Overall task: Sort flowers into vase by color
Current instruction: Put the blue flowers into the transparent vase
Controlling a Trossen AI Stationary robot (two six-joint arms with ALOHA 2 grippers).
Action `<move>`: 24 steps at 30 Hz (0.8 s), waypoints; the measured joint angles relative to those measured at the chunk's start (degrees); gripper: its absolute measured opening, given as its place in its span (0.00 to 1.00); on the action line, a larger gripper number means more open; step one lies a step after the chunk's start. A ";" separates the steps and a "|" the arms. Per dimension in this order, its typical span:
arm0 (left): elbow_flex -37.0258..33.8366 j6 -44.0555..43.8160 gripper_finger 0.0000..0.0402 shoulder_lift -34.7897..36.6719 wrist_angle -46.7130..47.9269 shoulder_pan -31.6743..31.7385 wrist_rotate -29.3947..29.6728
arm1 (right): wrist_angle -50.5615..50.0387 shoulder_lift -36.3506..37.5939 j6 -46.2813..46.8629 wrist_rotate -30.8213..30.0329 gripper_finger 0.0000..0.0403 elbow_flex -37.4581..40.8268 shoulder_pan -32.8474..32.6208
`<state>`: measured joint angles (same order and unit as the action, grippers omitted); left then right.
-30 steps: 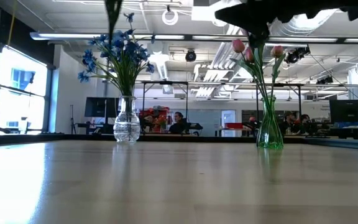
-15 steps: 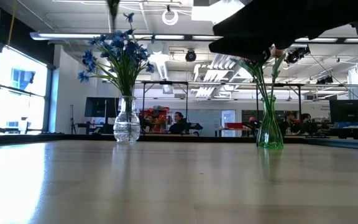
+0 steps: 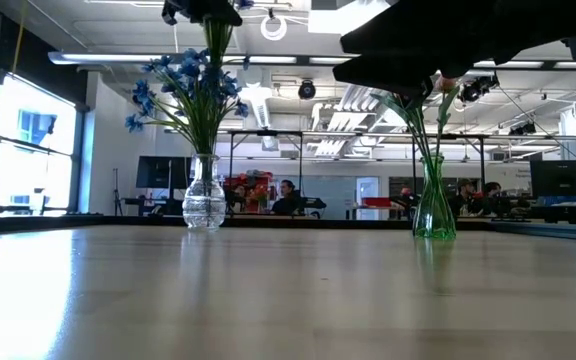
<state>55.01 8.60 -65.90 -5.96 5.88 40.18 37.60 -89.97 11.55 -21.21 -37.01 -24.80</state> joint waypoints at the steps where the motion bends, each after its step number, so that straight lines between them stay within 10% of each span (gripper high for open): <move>1: 0.28 0.14 0.00 -0.28 -0.04 0.27 0.02 | 0.09 0.00 0.00 0.00 0.46 0.00 0.00; 24: -1.85 -4.11 0.00 -4.70 -1.67 5.84 2.03 | 0.31 0.04 0.02 0.22 0.46 0.00 0.00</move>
<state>53.17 4.49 -70.59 -7.64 11.72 42.22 37.91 -89.93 11.57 -20.99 -37.01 -24.80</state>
